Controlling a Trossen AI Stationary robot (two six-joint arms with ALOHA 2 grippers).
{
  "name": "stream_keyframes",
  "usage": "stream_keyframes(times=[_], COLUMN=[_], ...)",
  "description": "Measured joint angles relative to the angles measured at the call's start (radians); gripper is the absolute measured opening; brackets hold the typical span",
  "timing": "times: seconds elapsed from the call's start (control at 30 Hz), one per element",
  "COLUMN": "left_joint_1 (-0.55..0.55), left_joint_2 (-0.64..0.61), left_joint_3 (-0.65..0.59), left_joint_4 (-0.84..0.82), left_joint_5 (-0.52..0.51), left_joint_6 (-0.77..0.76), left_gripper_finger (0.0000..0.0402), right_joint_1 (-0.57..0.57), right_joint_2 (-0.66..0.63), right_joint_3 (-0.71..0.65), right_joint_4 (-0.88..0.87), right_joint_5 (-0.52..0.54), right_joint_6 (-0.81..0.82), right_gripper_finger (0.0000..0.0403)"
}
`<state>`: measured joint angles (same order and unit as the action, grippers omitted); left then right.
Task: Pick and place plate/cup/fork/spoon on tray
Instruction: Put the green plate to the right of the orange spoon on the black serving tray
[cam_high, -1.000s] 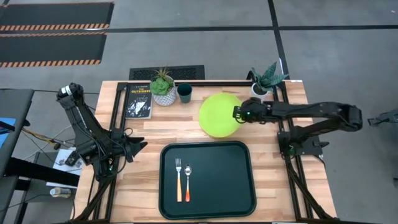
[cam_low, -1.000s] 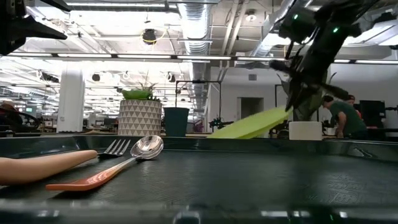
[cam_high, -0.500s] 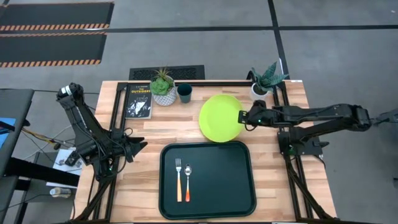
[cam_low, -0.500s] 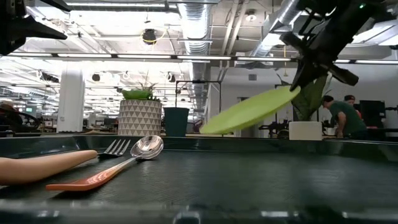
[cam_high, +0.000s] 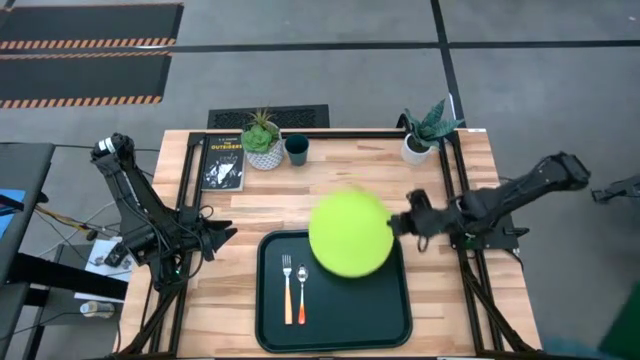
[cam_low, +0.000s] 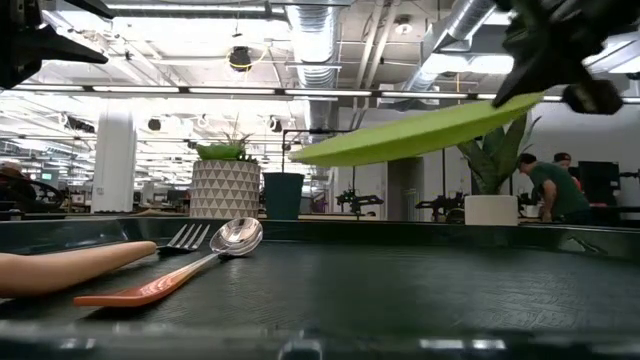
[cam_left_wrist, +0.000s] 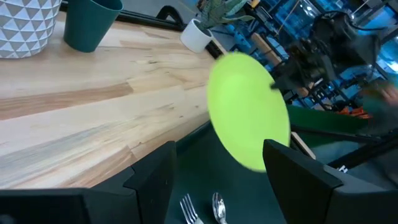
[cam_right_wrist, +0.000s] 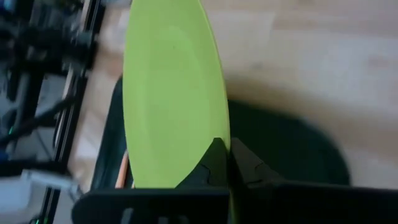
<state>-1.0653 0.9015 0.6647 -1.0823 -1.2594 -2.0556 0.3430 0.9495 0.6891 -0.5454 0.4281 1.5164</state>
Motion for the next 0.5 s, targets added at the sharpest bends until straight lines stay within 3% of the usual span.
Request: stream_keyframes(times=[0.3, 0.5], left_joint_1=[0.0, 0.0], left_joint_2=[0.0, 0.0], left_joint_3=[0.0, 0.0], left_joint_4=[0.0, 0.0], left_joint_5=[0.005, 0.005], left_joint_6=[0.0, -0.006], left_gripper_finger=[0.0229, 0.0229], right_joint_1=[0.353, 0.475], right_joint_2=[0.155, 0.317], right_joint_3=[0.001, 0.002], right_joint_4=[0.007, 0.103], right_joint_5=[0.046, 0.052], right_joint_6=[0.316, 0.47], right_gripper_finger=[0.0007, 0.0009])
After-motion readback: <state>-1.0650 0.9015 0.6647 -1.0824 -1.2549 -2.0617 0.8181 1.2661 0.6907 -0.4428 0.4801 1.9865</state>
